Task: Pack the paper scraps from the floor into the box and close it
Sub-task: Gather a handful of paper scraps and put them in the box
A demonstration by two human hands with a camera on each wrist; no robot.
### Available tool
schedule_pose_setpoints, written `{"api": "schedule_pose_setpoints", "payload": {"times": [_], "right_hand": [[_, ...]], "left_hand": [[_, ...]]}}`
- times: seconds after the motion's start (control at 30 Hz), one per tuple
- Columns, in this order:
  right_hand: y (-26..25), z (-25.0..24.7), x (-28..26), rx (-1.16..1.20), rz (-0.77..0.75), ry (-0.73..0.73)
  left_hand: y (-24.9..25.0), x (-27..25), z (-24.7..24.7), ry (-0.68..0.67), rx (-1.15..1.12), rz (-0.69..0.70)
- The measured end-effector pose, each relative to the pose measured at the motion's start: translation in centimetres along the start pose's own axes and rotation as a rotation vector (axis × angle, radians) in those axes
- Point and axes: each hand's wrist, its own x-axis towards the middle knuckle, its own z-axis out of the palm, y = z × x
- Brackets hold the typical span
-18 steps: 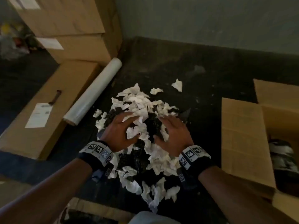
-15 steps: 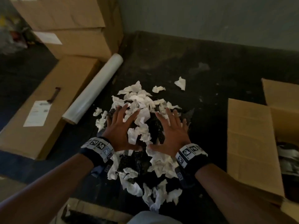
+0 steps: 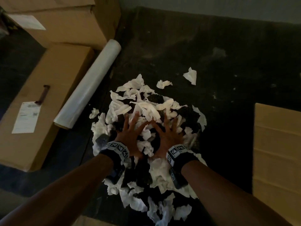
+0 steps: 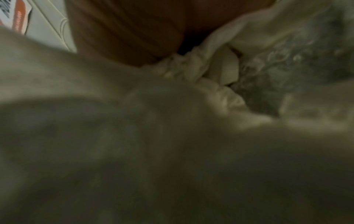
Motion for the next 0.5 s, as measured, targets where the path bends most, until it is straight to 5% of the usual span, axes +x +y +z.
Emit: {"api": "schedule_pose_setpoints", "payload": {"times": [0.5], "right_hand": [[-1.2, 1.0, -1.1, 0.071, 0.014, 0.248]], "left_hand": [[3.5, -1.9, 2.5, 0.266, -0.157, -0.137]]}}
